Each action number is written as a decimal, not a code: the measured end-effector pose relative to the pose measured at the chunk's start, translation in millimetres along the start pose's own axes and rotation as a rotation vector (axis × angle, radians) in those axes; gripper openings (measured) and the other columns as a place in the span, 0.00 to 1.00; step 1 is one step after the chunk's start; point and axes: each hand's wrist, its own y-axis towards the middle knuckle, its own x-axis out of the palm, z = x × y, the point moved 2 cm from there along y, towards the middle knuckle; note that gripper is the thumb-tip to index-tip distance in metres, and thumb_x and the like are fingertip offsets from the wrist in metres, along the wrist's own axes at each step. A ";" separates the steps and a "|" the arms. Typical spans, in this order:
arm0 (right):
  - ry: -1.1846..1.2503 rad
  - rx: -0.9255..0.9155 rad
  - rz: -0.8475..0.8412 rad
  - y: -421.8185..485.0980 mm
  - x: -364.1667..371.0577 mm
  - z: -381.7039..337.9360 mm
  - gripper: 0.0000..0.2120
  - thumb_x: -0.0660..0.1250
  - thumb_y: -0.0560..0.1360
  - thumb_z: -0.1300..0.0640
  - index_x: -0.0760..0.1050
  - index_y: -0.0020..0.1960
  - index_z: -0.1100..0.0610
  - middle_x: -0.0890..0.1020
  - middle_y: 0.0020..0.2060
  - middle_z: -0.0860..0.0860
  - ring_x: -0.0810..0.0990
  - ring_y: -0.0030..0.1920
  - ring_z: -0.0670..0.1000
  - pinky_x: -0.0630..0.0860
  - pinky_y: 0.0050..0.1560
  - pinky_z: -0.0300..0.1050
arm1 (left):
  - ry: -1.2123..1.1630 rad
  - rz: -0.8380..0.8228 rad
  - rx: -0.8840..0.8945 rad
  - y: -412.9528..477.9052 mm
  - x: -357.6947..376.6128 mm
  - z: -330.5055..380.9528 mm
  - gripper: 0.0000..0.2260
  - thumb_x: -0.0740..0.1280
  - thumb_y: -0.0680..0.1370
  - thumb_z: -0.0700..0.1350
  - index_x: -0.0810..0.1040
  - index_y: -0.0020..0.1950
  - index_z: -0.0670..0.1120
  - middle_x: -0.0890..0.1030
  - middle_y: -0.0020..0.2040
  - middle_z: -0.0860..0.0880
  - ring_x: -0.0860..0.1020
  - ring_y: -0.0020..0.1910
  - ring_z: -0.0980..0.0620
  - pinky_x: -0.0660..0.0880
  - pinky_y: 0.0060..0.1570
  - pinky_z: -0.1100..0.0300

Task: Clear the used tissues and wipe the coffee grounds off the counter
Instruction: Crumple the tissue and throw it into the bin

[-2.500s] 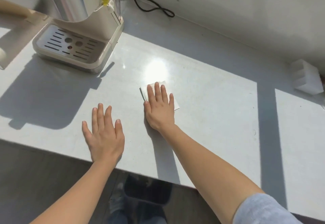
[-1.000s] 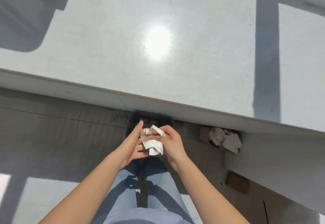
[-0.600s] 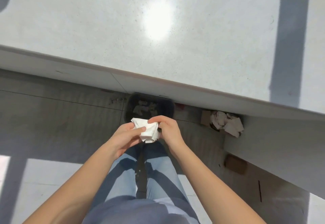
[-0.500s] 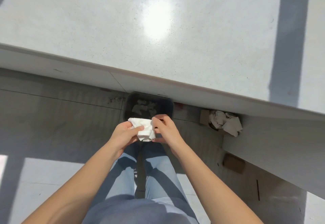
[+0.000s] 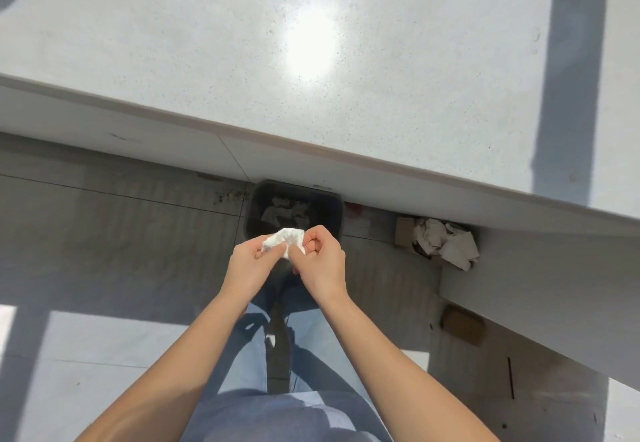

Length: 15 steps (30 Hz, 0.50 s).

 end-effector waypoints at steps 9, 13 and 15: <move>0.226 0.081 -0.434 -13.3 6.4 5.2 0.14 0.59 0.80 0.61 0.78 0.56 0.47 0.83 0.43 0.42 0.82 0.42 0.44 0.79 0.44 0.33 | -0.047 -0.075 -0.172 -1.0 -3.5 -8.9 0.16 0.57 0.81 0.51 0.76 0.63 0.45 0.81 0.55 0.42 0.79 0.54 0.46 0.76 0.58 0.51; -0.013 -0.030 -0.201 -2.3 0.1 3.9 0.11 0.62 0.79 0.61 0.82 0.52 0.52 0.81 0.46 0.46 0.79 0.45 0.46 0.77 0.46 0.35 | 0.031 -0.162 -0.131 3.3 2.5 -9.2 0.16 0.54 0.82 0.53 0.76 0.61 0.48 0.80 0.50 0.44 0.76 0.46 0.51 0.72 0.43 0.59; -0.023 -0.044 -0.111 0.5 2.9 3.8 0.09 0.65 0.77 0.61 0.81 0.51 0.51 0.79 0.46 0.47 0.77 0.44 0.46 0.75 0.45 0.33 | 0.031 -0.159 -0.145 8.6 5.9 -9.2 0.17 0.54 0.82 0.53 0.77 0.58 0.46 0.79 0.48 0.44 0.75 0.44 0.52 0.72 0.41 0.60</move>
